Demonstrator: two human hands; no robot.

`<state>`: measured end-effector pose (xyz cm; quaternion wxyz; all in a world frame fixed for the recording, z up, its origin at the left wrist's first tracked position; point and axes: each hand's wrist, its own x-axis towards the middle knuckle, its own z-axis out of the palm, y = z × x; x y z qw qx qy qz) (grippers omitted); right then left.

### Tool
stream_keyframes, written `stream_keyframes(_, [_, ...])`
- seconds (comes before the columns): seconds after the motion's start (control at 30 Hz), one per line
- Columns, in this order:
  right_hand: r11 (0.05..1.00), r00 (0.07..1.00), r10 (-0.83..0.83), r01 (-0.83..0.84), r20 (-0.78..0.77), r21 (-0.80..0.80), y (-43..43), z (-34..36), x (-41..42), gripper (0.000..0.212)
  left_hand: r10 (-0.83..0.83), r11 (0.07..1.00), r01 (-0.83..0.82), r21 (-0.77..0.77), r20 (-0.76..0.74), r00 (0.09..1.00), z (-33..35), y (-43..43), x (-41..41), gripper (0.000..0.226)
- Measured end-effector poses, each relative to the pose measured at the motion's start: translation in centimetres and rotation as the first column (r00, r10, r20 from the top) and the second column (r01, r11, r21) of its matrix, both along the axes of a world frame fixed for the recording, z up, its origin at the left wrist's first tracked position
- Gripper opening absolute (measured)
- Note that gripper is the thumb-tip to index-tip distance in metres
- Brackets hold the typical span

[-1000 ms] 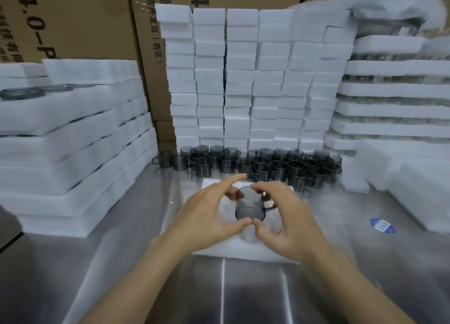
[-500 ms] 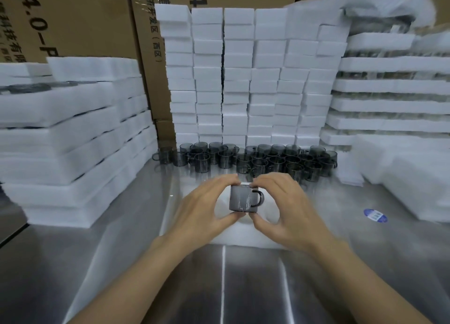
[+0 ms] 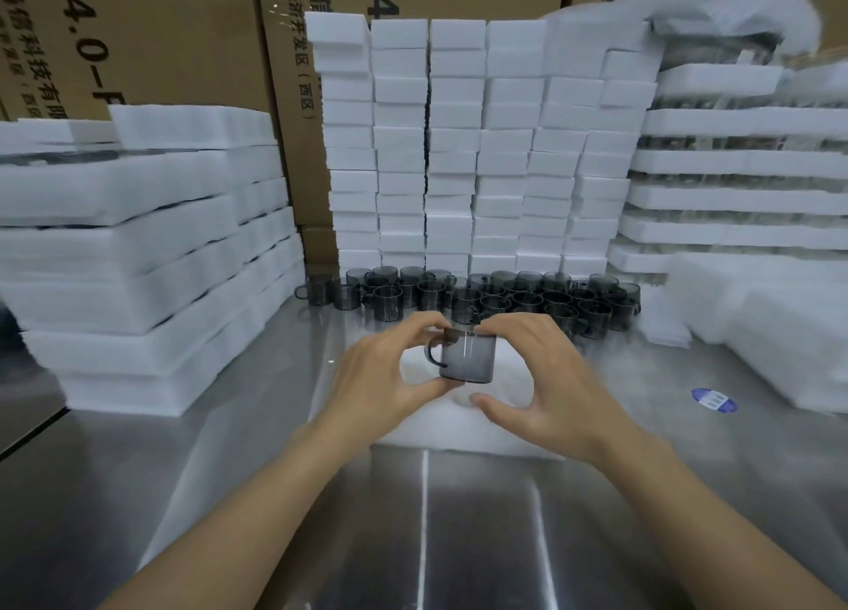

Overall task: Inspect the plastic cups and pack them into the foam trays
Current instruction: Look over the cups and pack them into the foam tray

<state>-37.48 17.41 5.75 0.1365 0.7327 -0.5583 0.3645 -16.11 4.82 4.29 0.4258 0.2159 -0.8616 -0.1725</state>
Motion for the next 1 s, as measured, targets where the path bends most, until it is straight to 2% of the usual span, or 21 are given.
stream_keyframes(0.13, [0.997,1.0,-0.027,0.027,0.006,-0.072,-0.2,-0.1,-0.2,0.056,0.007,0.998,-0.009,0.065,0.026,1.0,-0.5,-0.2,-0.2,0.062])
stream_keyframes(0.27, [0.989,0.999,-0.014,0.018,0.033,-0.15,-0.2,0.1,0.5,0.055,0.034,0.998,-0.032,-0.056,0.032,0.999,0.2,0.2,-0.3,0.069])
stream_keyframes(0.33, [0.986,1.0,0.007,-0.004,0.018,-0.166,-0.1,0.3,1.0,0.055,0.024,0.992,-0.021,-0.121,0.025,0.999,0.3,0.5,-0.3,0.064])
stream_keyframes(0.4, [0.988,0.999,0.042,-0.038,0.021,-0.152,0.2,0.4,1.5,0.056,0.024,0.994,-0.02,-0.104,0.033,0.999,0.4,0.8,-0.3,0.063])
stream_keyframes(0.43, [0.991,0.996,0.059,-0.05,0.071,-0.121,0.3,0.5,1.6,0.057,0.027,0.997,-0.024,-0.072,0.038,0.999,0.4,0.9,-0.3,0.064])
stream_keyframes(0.53, [0.992,0.924,0.092,-0.117,0.37,0.046,0.6,0.8,1.7,0.055,-0.003,1.0,0.003,0.006,0.023,1.0,0.1,1.1,-0.6,0.064])
stream_keyframes(0.6, [0.979,0.894,0.103,-0.169,0.436,0.115,0.7,0.9,1.5,0.053,-0.035,0.998,0.035,0.045,0.01,0.999,0.0,1.1,-0.8,0.063])
stream_keyframes(0.7, [0.972,0.904,0.131,-0.198,0.408,0.128,0.6,0.7,1.6,0.058,-0.039,0.994,0.037,0.101,0.013,0.999,0.0,1.1,-1.0,0.06])
stream_keyframes(0.83, [0.994,0.93,0.074,-0.099,0.36,0.051,0.2,0.5,1.2,0.053,-0.059,0.991,0.051,0.122,0.068,0.996,0.3,0.9,-0.9,0.069])
stream_keyframes(1.0, [0.997,0.948,-0.017,-0.007,0.317,0.072,0.2,0.7,-0.2,0.048,-0.036,0.992,0.021,0.122,0.127,0.991,0.2,0.6,-0.6,0.074])
